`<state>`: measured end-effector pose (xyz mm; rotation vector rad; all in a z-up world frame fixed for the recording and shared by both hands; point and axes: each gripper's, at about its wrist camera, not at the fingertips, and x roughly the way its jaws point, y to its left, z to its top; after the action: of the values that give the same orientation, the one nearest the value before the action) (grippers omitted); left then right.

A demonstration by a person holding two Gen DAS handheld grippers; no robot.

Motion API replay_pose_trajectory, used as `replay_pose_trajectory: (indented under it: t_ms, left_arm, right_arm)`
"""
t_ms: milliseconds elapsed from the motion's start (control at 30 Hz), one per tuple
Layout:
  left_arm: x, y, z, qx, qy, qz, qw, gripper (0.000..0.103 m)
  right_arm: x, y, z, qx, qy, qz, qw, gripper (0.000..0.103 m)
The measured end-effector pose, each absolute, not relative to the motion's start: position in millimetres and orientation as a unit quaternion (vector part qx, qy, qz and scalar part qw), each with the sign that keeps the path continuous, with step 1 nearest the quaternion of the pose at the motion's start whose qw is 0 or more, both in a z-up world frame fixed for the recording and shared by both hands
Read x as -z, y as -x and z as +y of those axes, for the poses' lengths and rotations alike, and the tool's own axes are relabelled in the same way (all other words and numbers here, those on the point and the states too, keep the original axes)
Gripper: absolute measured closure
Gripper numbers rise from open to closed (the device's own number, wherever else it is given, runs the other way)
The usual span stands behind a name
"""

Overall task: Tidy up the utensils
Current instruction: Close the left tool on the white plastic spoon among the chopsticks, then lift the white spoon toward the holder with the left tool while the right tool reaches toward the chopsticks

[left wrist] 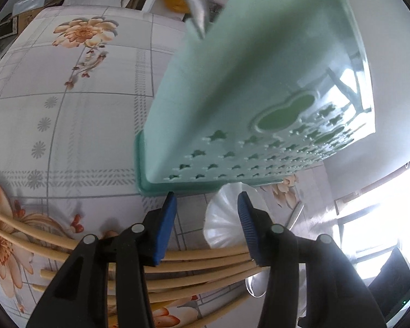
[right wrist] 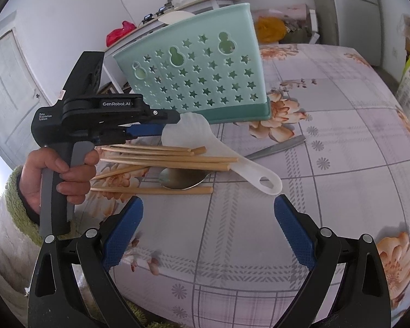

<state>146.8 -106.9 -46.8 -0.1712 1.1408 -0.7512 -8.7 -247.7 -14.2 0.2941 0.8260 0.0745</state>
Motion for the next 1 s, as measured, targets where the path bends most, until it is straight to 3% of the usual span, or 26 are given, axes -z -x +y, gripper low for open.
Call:
replay_pose_trajectory:
  t_ms: [100, 300, 400, 1000]
  left_arm:
    - [47.0, -145.3, -114.0, 0.351, 0.061, 0.522, 0.775, 0.060]
    - [48.1, -134.0, -127.9, 0.345, 0.004, 0.505, 0.791, 0.083]
    - [48.5, -128.4, -133.3, 0.350, -0.005, 0.497, 0.794, 0.088]
    - [-10.5, -75.1, -115.6, 0.393, -0.004, 0.309, 0.866, 0.100]
  right_arm:
    - [15.0, 7.7, -247.1, -0.037, -0.142, 0.401, 0.904, 0.011]
    - [14.3, 7.5, -246.9, -0.037, -0.141, 0.401, 0.904, 0.011]
    - [14.0, 7.5, -247.3, -0.036, -0.141, 0.401, 0.904, 0.011]
    - [12.9, 9.0, -251.9, -0.028, -0.137, 0.394, 0.908, 0.011]
